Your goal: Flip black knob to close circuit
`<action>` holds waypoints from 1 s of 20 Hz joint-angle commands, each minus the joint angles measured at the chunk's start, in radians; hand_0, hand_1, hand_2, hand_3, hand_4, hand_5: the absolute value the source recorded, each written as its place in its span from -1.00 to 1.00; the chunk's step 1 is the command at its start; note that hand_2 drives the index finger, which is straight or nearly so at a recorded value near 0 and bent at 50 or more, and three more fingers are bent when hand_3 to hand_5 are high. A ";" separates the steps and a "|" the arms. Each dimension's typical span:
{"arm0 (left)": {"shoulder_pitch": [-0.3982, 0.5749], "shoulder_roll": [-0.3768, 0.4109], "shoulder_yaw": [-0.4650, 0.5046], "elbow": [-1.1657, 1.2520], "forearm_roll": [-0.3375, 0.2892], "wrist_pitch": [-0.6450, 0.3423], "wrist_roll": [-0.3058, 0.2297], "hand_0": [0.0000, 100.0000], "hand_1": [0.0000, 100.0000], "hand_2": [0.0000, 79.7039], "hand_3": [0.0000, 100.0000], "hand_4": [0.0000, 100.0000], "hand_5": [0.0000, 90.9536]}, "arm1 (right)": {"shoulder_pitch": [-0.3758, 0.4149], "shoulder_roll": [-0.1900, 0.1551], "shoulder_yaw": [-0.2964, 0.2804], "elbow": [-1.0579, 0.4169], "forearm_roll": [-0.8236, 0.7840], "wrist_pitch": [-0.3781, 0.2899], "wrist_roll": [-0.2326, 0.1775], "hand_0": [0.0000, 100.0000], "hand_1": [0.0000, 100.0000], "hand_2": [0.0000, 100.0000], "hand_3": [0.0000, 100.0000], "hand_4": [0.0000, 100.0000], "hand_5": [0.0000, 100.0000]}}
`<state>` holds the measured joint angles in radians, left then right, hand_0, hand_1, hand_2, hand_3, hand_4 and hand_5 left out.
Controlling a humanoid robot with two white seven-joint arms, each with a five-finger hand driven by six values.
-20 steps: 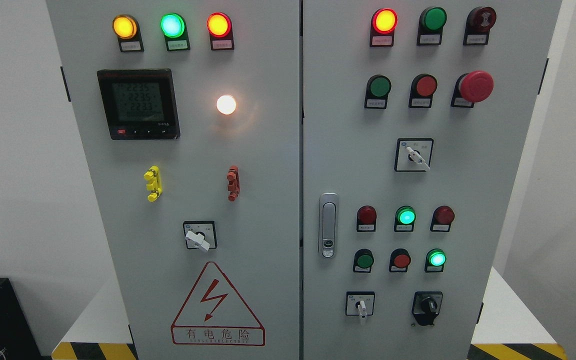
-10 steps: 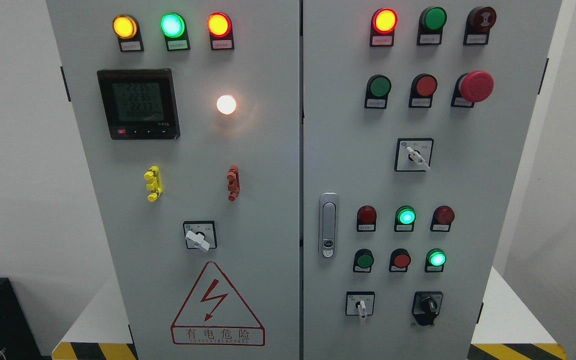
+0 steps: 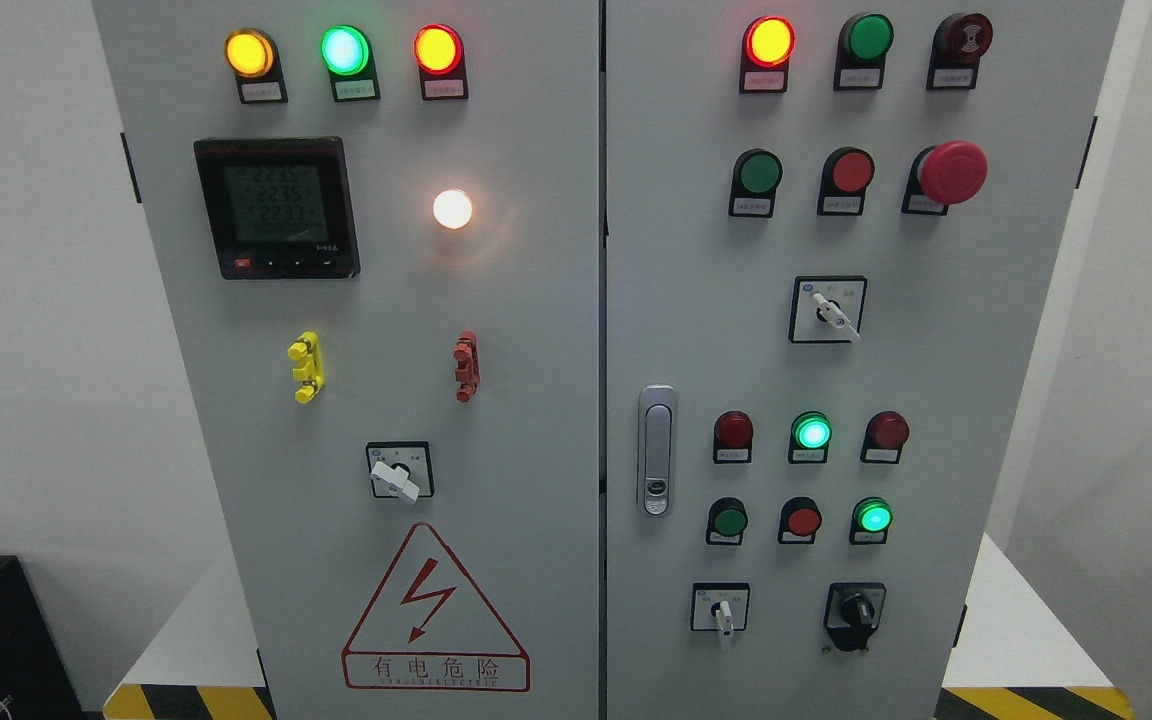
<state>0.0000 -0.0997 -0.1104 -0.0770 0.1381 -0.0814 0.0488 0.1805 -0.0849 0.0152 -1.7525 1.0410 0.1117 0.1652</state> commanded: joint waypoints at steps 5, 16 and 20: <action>0.020 0.000 0.000 0.000 0.000 0.000 0.000 -0.76 0.11 -1.00 -1.00 -1.00 -1.00 | -0.124 -0.029 0.051 -0.124 0.022 0.101 0.048 -1.00 -1.00 0.74 1.00 0.80 0.90; 0.022 0.000 0.000 0.000 0.000 0.000 0.000 -0.76 0.11 -1.00 -1.00 -1.00 -1.00 | -0.253 -0.018 0.068 -0.070 0.117 0.181 0.069 -1.00 -1.00 0.74 1.00 0.80 0.91; 0.022 0.000 0.000 0.000 0.000 0.000 0.000 -0.76 0.11 -1.00 -1.00 -1.00 -1.00 | -0.294 -0.015 0.066 -0.045 0.120 0.210 0.086 -1.00 -1.00 0.74 1.00 0.81 0.91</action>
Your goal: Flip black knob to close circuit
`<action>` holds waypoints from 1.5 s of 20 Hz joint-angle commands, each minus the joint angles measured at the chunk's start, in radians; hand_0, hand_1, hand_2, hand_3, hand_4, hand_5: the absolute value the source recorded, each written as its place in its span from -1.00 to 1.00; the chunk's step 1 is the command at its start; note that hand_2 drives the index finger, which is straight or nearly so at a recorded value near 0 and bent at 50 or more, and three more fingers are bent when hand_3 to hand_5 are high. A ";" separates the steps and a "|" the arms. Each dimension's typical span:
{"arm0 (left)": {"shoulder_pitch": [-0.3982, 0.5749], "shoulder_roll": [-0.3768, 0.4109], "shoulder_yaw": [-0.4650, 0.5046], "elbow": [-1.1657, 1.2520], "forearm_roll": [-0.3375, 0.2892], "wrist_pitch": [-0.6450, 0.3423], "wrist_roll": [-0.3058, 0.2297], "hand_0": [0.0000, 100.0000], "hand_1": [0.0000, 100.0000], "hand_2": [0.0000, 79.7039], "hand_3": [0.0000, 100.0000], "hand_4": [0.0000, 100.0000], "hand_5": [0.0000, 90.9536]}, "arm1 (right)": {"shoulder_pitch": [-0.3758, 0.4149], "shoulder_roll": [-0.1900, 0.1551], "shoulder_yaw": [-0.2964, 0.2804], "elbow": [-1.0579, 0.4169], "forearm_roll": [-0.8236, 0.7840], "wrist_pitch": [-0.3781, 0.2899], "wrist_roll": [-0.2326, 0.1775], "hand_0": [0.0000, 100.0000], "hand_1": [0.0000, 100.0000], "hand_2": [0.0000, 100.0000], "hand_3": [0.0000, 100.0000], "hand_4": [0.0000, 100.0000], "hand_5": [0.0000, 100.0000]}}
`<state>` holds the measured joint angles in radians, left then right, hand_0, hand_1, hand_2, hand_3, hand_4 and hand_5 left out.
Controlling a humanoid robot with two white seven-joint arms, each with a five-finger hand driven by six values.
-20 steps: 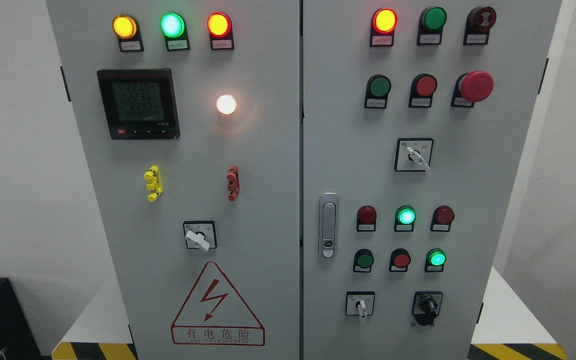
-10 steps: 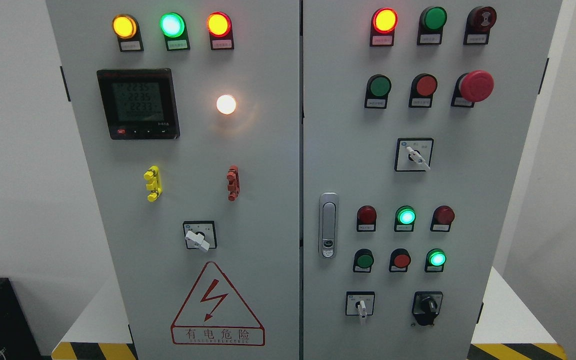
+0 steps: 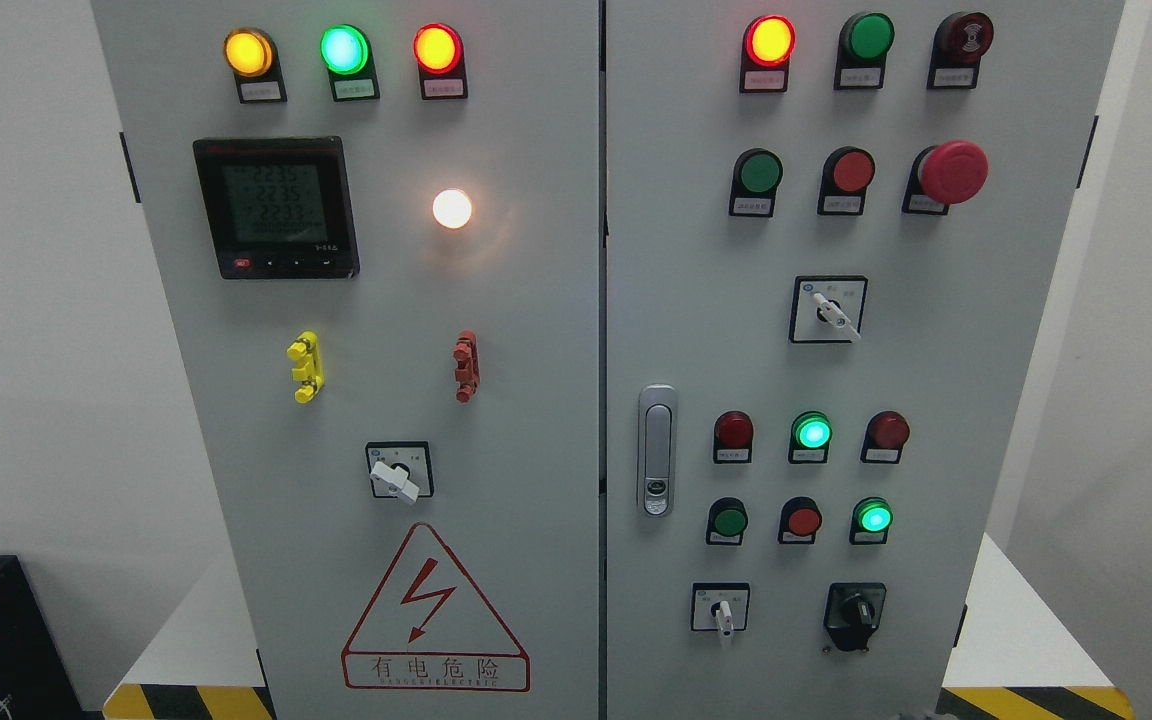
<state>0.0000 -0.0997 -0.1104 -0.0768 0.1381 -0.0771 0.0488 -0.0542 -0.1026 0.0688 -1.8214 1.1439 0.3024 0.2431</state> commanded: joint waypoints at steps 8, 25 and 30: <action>0.022 0.000 0.000 0.000 0.000 -0.004 0.000 -0.76 0.11 -1.00 -1.00 -1.00 -1.00 | -0.114 0.012 0.005 0.053 0.031 0.063 0.033 -1.00 -1.00 0.74 1.00 0.81 0.91; 0.022 0.000 0.000 0.000 0.000 -0.004 0.000 -0.76 0.11 -1.00 -1.00 -1.00 -1.00 | -0.200 0.008 0.003 0.102 0.039 0.119 0.044 -1.00 -0.96 0.74 1.00 0.82 0.91; 0.022 0.000 0.000 0.000 0.000 -0.004 0.000 -0.76 0.11 -1.00 -1.00 -1.00 -1.00 | -0.204 0.001 0.002 0.103 0.042 0.121 0.042 -1.00 -0.95 0.74 1.00 0.82 0.91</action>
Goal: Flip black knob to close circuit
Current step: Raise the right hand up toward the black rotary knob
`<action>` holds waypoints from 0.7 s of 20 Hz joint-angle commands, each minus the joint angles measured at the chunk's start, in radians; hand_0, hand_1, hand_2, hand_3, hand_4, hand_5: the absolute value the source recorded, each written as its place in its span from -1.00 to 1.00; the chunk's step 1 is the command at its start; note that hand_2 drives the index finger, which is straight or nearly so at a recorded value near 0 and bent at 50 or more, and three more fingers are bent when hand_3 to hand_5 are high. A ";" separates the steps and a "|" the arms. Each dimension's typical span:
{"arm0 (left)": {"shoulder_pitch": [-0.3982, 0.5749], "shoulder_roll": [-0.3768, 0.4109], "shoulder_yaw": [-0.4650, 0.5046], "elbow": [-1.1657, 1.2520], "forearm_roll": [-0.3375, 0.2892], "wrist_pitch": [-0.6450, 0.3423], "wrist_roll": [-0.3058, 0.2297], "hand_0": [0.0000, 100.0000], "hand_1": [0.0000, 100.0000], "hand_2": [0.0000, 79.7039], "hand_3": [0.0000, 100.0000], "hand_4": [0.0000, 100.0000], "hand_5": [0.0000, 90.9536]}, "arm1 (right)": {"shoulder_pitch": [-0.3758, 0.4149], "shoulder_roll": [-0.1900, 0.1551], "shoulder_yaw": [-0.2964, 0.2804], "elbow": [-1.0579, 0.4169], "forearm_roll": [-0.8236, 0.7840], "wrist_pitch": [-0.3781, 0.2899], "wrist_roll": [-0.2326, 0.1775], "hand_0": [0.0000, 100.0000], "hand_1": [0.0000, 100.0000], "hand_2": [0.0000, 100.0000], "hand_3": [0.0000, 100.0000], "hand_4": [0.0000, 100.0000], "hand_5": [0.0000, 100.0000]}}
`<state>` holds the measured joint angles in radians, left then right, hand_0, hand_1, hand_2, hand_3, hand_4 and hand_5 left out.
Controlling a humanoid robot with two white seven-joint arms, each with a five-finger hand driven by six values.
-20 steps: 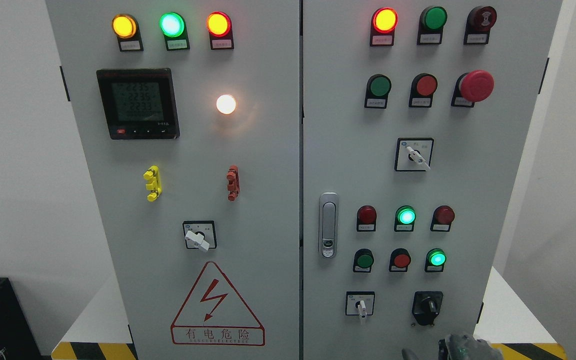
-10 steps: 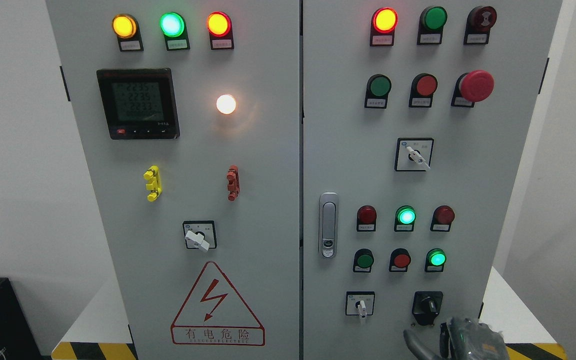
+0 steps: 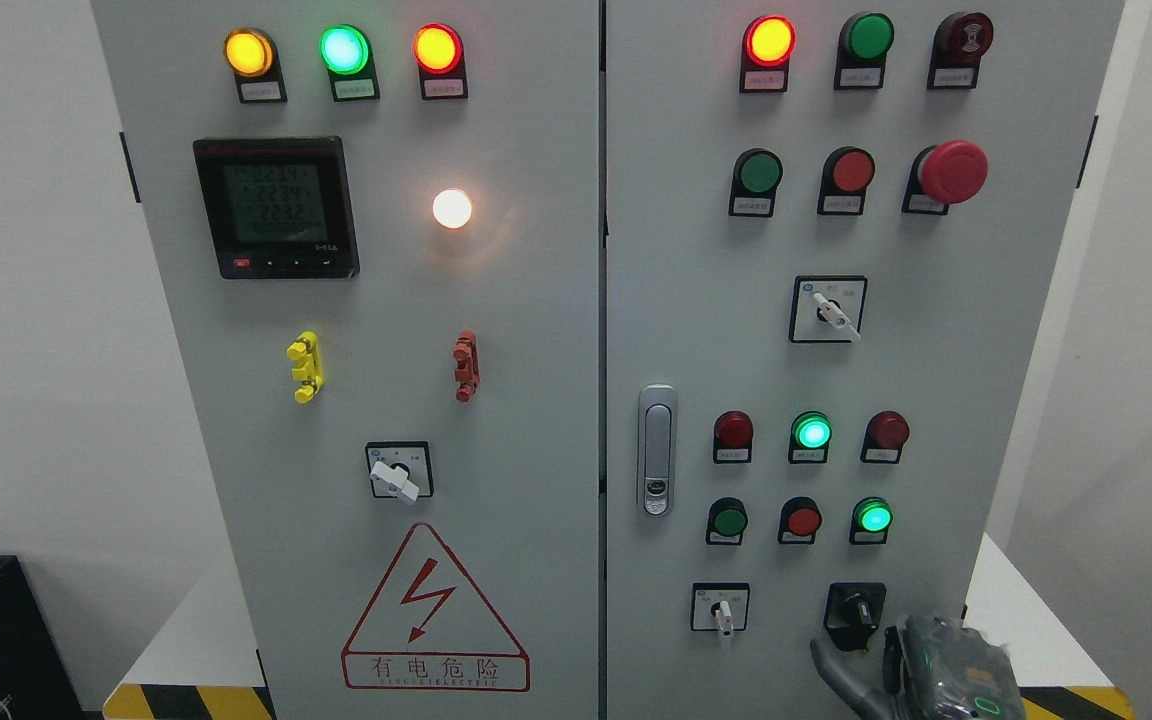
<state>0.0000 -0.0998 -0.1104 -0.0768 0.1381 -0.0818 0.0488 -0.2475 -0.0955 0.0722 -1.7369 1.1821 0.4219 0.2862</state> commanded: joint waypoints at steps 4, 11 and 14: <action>0.021 0.000 0.000 0.000 0.000 0.001 0.000 -0.76 0.11 -1.00 -1.00 -1.00 -1.00 | -0.010 -0.007 -0.002 0.020 0.014 0.008 0.001 -1.00 -0.94 0.74 1.00 0.82 0.91; 0.021 0.000 0.000 0.000 0.000 0.001 0.000 -0.76 0.11 -1.00 -1.00 -1.00 -1.00 | -0.009 -0.007 -0.003 0.020 0.031 0.032 0.033 -1.00 -0.92 0.74 1.00 0.82 0.91; 0.021 0.000 0.000 0.000 0.000 0.001 0.000 -0.76 0.11 -1.00 -1.00 -1.00 -1.00 | -0.016 -0.003 -0.005 0.022 0.033 0.035 0.033 -1.00 -0.92 0.74 1.00 0.82 0.90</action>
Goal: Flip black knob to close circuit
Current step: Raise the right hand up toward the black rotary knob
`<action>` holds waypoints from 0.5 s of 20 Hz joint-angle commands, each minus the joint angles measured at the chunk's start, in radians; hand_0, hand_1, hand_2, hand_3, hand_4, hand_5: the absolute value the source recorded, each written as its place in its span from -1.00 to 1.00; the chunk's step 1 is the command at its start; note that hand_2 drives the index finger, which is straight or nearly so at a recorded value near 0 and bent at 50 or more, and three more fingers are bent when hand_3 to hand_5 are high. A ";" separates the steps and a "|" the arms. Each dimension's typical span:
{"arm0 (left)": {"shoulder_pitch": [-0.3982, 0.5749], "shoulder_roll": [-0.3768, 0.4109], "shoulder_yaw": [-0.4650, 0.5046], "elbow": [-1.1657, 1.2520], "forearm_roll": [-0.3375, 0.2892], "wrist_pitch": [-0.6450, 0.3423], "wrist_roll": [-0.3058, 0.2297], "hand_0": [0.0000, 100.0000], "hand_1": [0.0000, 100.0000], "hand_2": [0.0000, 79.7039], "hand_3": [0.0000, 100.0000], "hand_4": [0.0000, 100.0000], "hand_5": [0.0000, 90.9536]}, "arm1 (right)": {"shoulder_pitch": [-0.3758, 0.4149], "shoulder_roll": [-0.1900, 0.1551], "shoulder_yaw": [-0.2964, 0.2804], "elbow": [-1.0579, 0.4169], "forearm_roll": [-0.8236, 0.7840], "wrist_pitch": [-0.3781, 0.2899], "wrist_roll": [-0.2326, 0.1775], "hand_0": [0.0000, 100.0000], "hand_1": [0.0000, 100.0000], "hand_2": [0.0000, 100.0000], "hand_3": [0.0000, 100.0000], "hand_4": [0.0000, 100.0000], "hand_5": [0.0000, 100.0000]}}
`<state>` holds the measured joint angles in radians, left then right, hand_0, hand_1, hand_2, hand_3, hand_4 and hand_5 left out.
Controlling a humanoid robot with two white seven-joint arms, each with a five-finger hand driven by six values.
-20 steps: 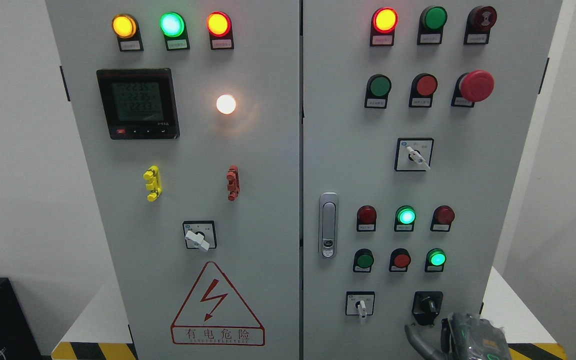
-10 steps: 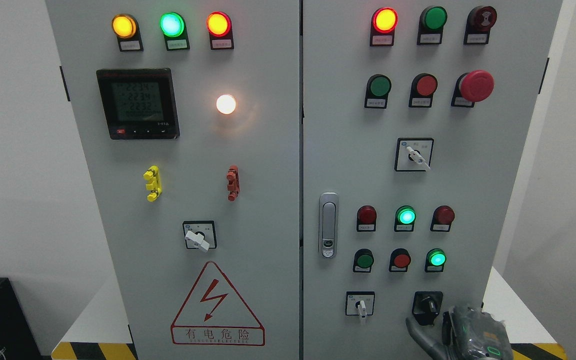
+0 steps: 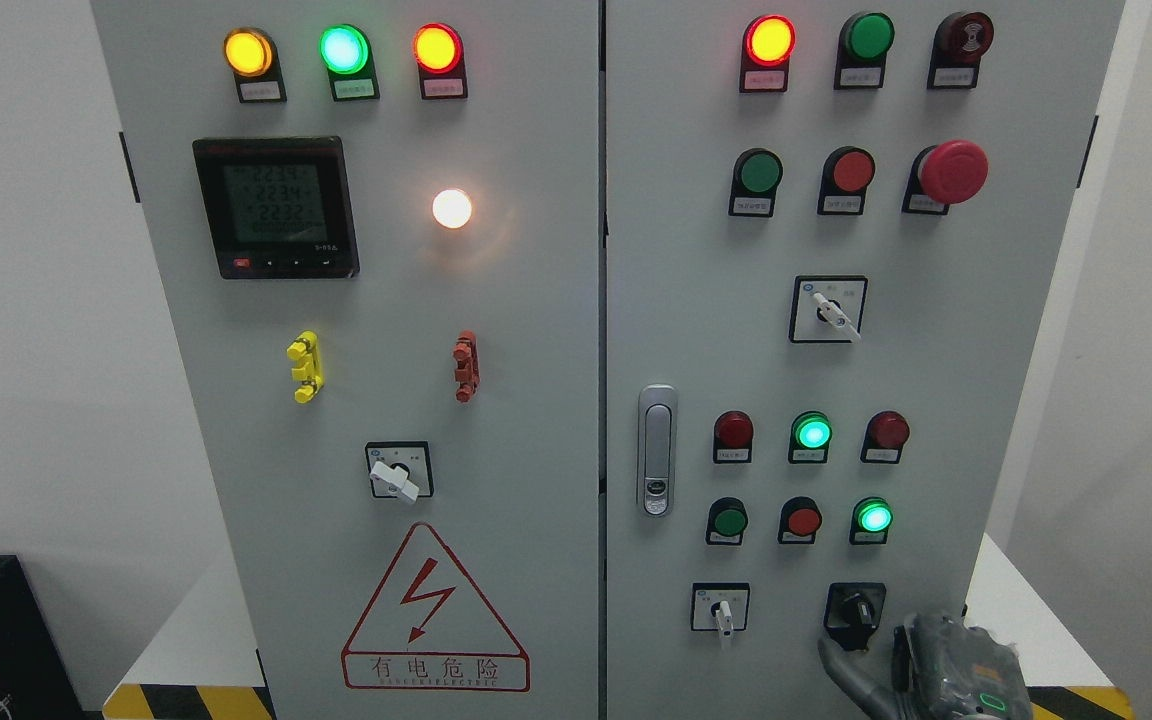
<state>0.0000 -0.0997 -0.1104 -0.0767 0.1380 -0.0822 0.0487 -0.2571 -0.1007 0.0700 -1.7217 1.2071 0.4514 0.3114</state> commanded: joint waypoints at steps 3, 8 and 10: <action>0.021 0.000 0.000 0.000 0.000 0.001 0.000 -0.76 0.11 -1.00 -1.00 -1.00 -1.00 | -0.013 0.004 -0.002 0.007 0.006 0.007 0.008 -1.00 -0.92 0.74 1.00 0.82 0.90; 0.021 0.000 0.000 0.000 0.000 0.001 0.000 -0.76 0.11 -1.00 -1.00 -1.00 -1.00 | -0.019 0.004 -0.002 0.016 0.008 0.012 0.008 -1.00 -0.92 0.74 1.00 0.82 0.90; 0.021 0.000 0.000 0.000 0.000 0.001 0.000 -0.76 0.11 -1.00 -1.00 -1.00 -1.00 | -0.025 0.004 -0.002 0.022 0.006 0.020 0.008 -1.00 -0.91 0.74 1.00 0.82 0.90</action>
<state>0.0000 -0.0998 -0.1104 -0.0767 0.1381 -0.0822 0.0488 -0.2720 -0.0985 0.0685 -1.7145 1.2129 0.4647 0.3188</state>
